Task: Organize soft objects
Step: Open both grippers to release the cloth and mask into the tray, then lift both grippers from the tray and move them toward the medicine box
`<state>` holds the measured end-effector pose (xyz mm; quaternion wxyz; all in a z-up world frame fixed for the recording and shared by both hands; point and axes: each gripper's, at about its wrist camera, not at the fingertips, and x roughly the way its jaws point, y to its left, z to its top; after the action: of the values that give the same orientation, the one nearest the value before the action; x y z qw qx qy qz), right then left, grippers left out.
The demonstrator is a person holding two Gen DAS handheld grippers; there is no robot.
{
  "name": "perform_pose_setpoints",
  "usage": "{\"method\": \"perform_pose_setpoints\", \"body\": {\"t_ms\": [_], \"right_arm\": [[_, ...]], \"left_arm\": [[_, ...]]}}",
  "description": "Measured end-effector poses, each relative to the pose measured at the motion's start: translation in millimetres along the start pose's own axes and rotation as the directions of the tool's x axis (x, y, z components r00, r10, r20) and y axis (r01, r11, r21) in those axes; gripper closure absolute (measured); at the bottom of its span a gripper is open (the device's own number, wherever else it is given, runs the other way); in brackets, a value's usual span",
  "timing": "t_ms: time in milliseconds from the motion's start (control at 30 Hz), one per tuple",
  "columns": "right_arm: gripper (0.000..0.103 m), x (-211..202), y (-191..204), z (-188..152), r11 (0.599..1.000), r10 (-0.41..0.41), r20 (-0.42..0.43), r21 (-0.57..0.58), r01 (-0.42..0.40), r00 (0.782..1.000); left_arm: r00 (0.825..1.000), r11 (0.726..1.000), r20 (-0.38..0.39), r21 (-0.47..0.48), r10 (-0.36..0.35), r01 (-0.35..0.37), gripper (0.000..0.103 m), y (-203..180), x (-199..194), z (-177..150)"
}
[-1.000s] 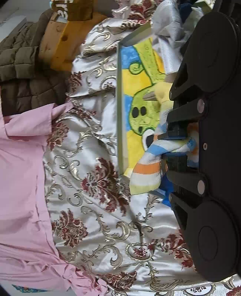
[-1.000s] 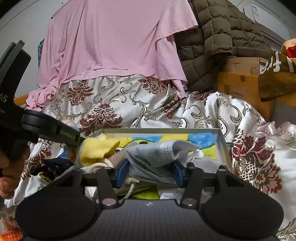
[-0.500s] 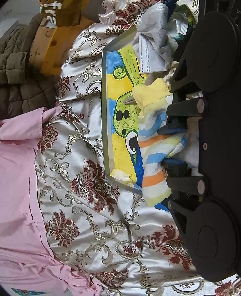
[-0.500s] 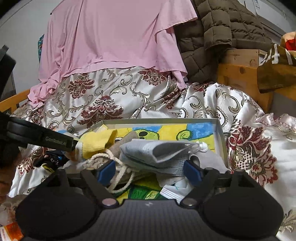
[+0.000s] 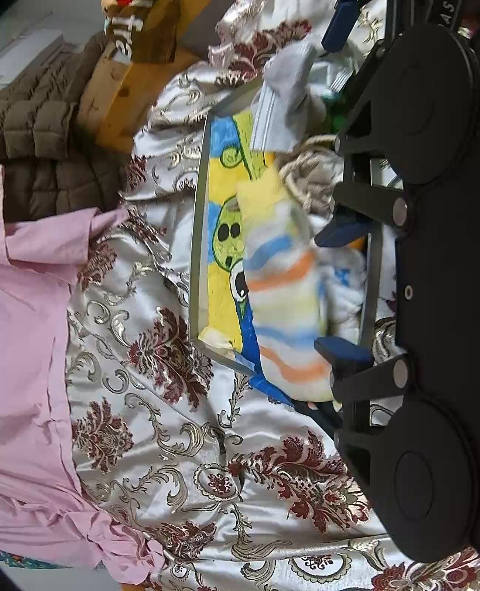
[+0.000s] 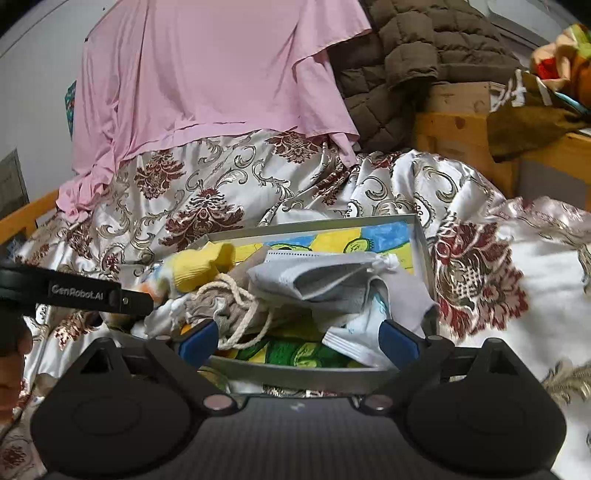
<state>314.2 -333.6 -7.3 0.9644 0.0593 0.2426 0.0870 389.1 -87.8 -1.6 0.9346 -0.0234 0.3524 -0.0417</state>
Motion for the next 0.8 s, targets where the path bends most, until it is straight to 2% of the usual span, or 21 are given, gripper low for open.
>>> {"method": "perform_pose_setpoints", "body": {"t_ms": [100,300,633,800], "right_arm": [[0.005,-12.4,0.5,-0.3,1.000,-0.004,0.021,0.007,0.004,1.000],[0.001,-40.2,3.1,-3.7,0.999,-0.014,0.057,0.035,0.012,0.998],[0.000,-95.0,35.4,-23.5,1.000,-0.028,0.106,-0.003,0.029,0.994],[0.000,-115.0,54.6,-38.3,0.999,-0.032,0.118,-0.013,0.034,0.992]], "left_arm": [[1.000,1.000,0.015,0.018,-0.014,0.013,0.045,-4.1,-12.7,-6.0],[0.998,0.999,0.063,0.042,-0.030,0.028,0.034,-8.4,-42.5,-19.5],[0.989,0.997,0.132,-0.030,-0.070,0.075,0.009,10.4,-98.3,-49.5],[0.984,0.997,0.166,-0.037,-0.065,0.072,0.004,23.1,-124.3,-69.8]]}}
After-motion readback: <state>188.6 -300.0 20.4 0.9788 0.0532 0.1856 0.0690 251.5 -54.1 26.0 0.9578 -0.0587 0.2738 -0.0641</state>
